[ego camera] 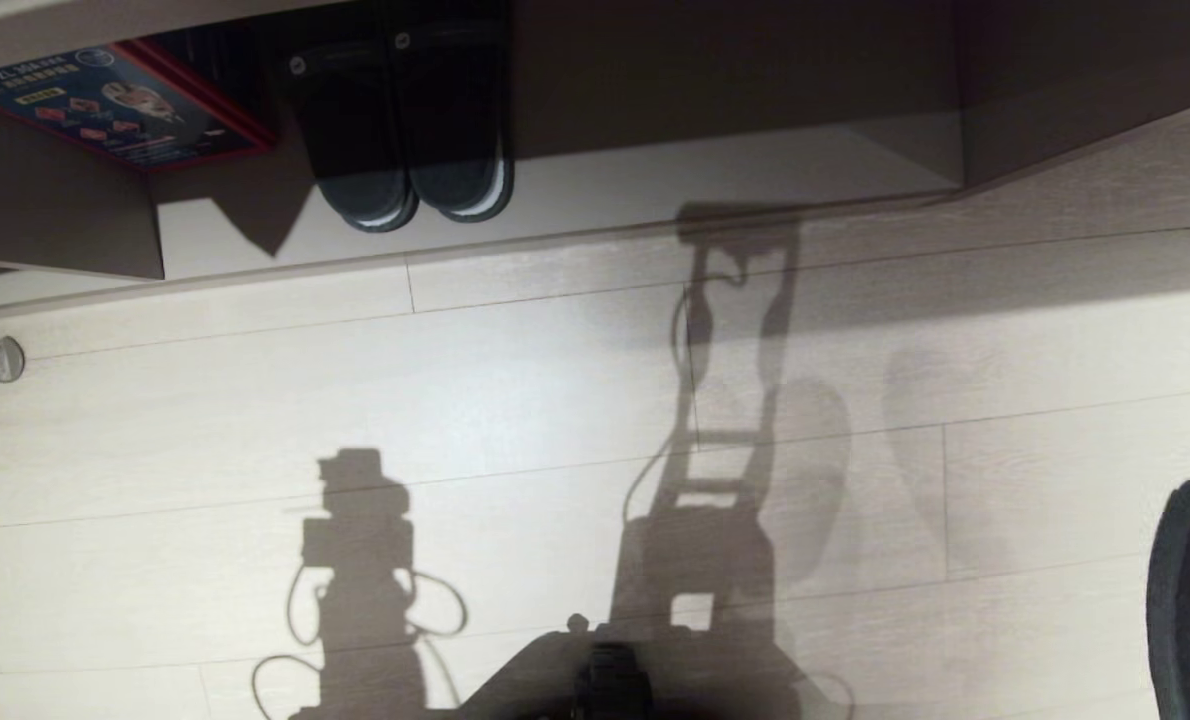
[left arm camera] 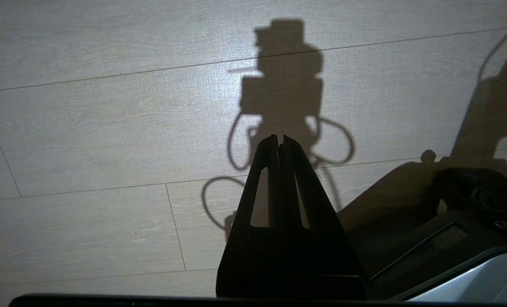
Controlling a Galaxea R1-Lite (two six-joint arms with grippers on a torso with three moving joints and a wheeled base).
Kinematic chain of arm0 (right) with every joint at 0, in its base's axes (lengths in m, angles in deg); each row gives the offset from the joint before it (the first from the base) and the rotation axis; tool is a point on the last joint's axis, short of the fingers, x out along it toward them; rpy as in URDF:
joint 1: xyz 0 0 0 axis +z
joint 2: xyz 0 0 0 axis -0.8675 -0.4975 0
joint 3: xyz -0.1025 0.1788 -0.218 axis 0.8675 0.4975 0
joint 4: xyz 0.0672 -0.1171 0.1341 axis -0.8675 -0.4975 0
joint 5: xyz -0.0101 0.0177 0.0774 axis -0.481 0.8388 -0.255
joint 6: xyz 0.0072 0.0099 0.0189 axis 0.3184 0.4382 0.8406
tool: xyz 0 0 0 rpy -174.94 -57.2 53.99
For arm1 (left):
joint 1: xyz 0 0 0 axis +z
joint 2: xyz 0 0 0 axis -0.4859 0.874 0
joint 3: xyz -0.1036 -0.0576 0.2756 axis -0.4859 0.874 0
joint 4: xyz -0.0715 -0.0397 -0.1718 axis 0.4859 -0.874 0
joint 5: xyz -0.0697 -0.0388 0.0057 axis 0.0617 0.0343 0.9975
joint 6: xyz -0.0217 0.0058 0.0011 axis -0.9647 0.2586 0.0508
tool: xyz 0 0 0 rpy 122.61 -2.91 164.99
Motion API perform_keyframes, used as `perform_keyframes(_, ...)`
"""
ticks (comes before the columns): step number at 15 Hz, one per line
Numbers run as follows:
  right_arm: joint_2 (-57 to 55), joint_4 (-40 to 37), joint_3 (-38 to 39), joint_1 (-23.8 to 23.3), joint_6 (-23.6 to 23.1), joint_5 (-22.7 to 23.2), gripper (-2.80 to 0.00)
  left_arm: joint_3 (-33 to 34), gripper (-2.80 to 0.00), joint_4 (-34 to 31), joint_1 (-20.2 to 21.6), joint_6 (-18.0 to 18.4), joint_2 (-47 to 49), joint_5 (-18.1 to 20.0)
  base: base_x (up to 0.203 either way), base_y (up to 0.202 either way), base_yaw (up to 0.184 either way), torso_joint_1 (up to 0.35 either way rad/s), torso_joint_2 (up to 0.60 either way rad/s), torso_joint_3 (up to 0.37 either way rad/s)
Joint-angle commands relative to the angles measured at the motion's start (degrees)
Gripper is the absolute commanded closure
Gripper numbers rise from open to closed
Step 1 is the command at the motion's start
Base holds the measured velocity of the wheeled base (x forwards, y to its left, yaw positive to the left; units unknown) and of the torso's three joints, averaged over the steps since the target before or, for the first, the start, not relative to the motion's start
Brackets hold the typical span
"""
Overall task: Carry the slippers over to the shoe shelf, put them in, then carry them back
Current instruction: Place the slippers into the shoe cabinet
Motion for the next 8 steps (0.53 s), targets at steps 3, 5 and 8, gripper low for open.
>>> perform_keyframes(3,-29.44,15.63,-4.79,2.96,-1.14,1.07,0.00,0.09,0.00,-0.02,0.01,0.06,-0.09,-0.02,0.000,0.000,0.000,0.000,0.00,0.000)
perform_keyframes(5,-42.17,24.95,-8.44,6.35,-2.70,1.82,0.00,0.09,0.00,-0.02,0.01,0.13,-0.09,-0.02,0.000,0.000,0.000,0.000,0.00,0.000)
perform_keyframes(8,-53.54,33.97,-18.50,11.07,-5.14,2.14,0.00,0.09,0.00,-0.02,0.01,0.24,-0.09,-0.02,0.000,0.000,0.000,0.000,0.00,0.000)
